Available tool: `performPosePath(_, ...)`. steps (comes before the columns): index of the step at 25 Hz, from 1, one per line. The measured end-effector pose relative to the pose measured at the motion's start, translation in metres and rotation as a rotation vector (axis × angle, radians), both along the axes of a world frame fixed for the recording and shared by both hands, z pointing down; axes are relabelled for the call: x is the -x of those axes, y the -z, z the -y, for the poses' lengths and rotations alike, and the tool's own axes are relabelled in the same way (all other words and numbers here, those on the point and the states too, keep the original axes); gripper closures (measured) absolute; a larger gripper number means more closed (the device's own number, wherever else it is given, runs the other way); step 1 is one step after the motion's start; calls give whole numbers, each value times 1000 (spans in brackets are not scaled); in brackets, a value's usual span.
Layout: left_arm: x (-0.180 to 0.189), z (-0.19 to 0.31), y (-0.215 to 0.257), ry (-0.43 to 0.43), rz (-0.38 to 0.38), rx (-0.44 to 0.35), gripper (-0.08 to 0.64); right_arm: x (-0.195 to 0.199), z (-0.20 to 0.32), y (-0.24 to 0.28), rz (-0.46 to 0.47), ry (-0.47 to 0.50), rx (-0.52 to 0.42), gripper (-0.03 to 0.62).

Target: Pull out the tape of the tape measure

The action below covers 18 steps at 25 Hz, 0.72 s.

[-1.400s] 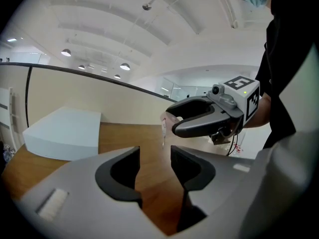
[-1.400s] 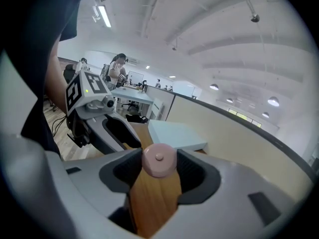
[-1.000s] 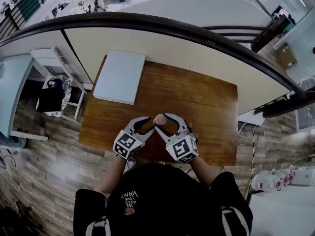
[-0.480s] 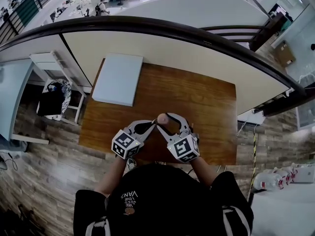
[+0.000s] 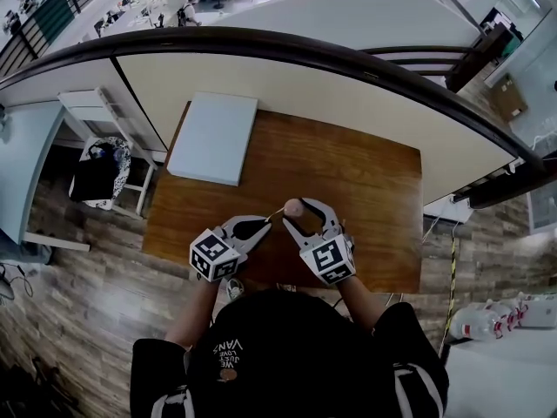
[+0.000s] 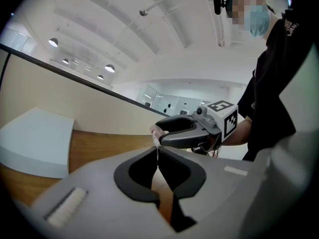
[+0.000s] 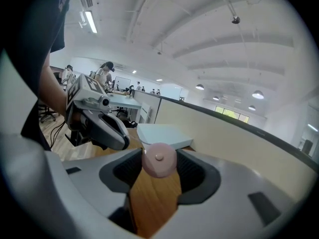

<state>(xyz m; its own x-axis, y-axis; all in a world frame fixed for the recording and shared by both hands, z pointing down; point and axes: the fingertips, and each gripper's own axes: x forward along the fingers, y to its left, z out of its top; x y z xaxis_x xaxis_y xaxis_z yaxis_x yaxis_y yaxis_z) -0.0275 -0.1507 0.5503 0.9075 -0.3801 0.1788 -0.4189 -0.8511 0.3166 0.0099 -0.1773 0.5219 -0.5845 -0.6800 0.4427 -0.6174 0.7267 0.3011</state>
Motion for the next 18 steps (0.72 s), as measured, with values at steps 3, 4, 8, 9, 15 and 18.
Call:
performPosePath(3,5,-2,4,12,-10,16,545,-4,3,-5,17,-30,24,368)
performPosePath(4,7,-3,3,15,-9,18,544,-6,3,-7,27,-40,34,368)
performPosePath(8,12,-8,2,24,-6,23,543,-13,5,-10,38,-62,52,368)
performPosePath(9,13,-10,2,23,-6,25,543,-13,4,-11,37,-62,54,368)
performPosePath(15,10,-22,0,-16,-13,41,545,-13,6,-21,31,-79,78,368)
performPosePath(18,12,-29,-1,-32,-12,55,545,-13,6,-25,34,-82,90,368)
